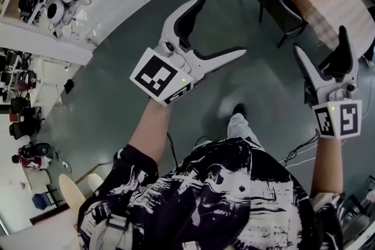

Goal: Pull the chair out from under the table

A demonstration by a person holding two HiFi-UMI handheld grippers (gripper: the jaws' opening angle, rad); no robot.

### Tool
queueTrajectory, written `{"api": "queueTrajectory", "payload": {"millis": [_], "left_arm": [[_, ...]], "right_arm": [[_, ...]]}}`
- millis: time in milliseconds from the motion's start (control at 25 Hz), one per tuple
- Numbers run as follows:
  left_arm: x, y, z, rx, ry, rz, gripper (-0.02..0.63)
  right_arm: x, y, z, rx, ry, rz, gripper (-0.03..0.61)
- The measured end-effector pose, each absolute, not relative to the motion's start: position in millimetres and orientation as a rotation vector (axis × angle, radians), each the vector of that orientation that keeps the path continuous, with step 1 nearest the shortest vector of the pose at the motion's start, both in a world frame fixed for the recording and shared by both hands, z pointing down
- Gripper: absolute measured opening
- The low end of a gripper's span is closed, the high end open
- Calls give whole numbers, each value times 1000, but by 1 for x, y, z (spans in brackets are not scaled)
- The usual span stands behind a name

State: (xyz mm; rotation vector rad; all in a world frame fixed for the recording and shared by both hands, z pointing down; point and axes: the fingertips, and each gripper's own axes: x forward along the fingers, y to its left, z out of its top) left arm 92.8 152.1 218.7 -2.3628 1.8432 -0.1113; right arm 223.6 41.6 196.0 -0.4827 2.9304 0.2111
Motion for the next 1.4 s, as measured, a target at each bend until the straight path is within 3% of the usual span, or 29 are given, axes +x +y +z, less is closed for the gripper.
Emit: {"api": "queueTrajectory", "payload": {"millis": [320, 760, 1400], "left_arm": [[48, 39, 225, -2400, 1826, -115, 495], [-9, -28, 220, -2482, 1704, -82, 495], [-193, -199, 278, -2871, 1035, -165, 494]], "right_arm": [[162, -65, 202, -437, 2957, 200, 500], [108, -104, 200, -509, 2971, 256, 500], [-59, -225, 254, -1219, 2975, 311, 500]]}}
